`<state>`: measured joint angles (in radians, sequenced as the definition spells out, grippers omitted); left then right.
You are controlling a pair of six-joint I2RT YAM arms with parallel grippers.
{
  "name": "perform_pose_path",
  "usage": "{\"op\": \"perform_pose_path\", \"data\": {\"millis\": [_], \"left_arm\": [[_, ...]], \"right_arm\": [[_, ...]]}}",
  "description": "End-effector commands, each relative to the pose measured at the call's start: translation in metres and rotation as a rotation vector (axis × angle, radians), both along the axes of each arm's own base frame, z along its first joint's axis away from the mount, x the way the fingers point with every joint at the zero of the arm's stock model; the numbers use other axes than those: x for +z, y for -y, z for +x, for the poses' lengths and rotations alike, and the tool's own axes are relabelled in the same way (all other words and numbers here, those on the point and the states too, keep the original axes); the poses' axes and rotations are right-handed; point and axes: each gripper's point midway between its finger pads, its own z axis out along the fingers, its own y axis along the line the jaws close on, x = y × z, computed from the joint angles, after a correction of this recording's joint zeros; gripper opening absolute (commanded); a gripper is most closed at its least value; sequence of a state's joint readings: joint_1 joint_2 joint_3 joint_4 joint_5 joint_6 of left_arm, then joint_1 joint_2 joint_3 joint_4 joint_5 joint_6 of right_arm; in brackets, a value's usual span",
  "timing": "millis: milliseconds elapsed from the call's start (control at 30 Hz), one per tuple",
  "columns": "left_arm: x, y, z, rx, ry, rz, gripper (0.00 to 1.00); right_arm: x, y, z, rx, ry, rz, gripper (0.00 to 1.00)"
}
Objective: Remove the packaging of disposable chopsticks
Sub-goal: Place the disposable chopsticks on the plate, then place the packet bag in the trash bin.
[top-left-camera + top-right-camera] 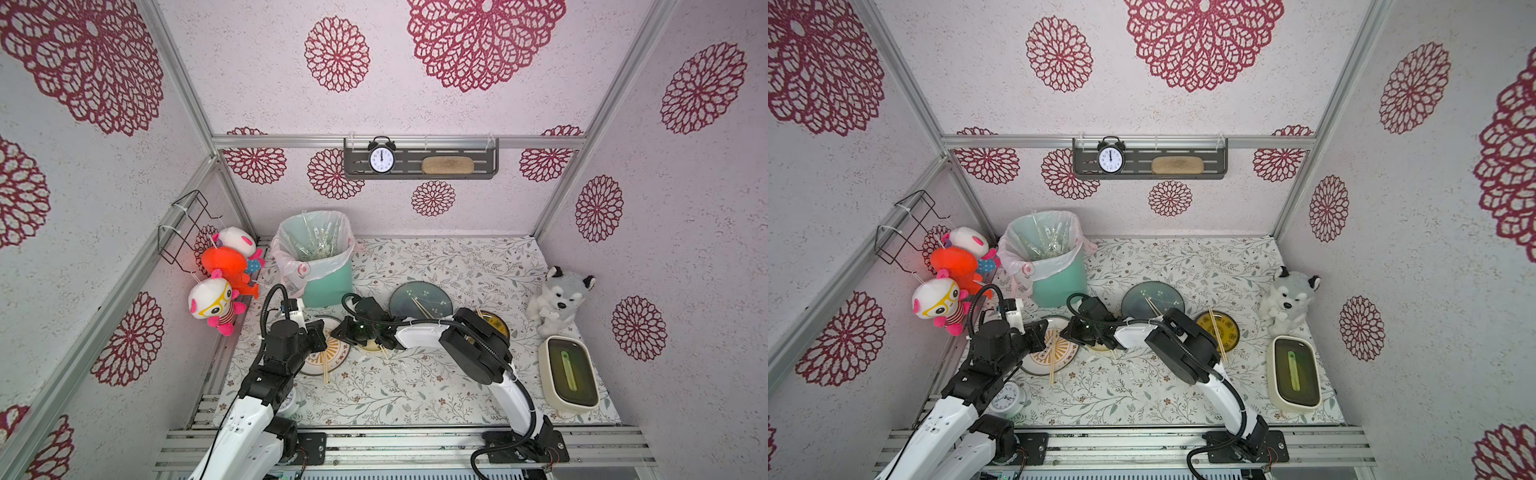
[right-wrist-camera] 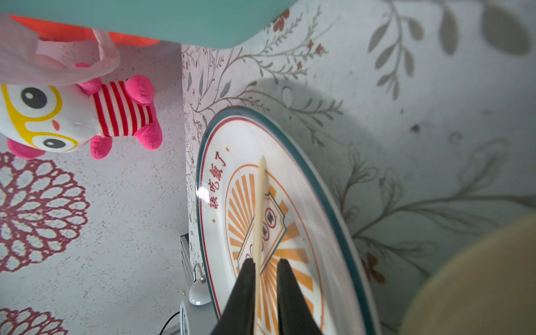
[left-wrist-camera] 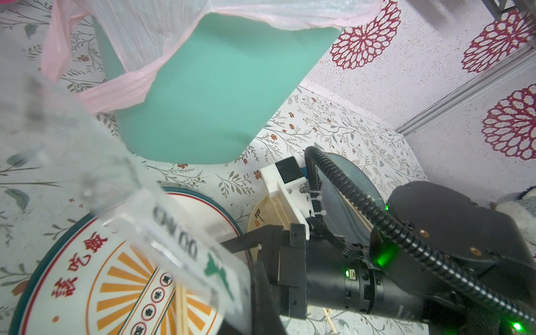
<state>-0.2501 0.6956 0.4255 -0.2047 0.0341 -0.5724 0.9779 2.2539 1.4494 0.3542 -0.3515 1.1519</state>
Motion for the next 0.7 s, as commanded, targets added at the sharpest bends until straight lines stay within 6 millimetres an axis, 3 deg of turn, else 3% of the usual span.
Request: {"op": "perform_pose_path", "data": {"millis": [0, 200, 400, 533, 667], "left_arm": [[-0.002, 0.000, -0.002, 0.000, 0.005, 0.010, 0.00], [-0.003, -0.002, -0.002, 0.007, 0.006, 0.017, 0.00], [-0.005, -0.003, 0.006, 0.021, -0.019, 0.038, 0.00], [0.009, -0.002, 0.010, 0.022, 0.009, 0.020, 0.00], [0.042, -0.002, 0.020, 0.022, 0.044, 0.036, 0.00]], "right_arm": [[0.012, -0.004, 0.010, -0.002, 0.041, 0.019, 0.18], [0.025, -0.002, 0.008, -0.003, 0.080, 0.023, 0.18], [0.064, 0.003, 0.000, 0.006, 0.184, 0.030, 0.21], [0.081, 0.010, -0.005, 0.013, 0.215, 0.059, 0.23], [0.102, 0.016, -0.016, 0.034, 0.273, 0.095, 0.24]]}}
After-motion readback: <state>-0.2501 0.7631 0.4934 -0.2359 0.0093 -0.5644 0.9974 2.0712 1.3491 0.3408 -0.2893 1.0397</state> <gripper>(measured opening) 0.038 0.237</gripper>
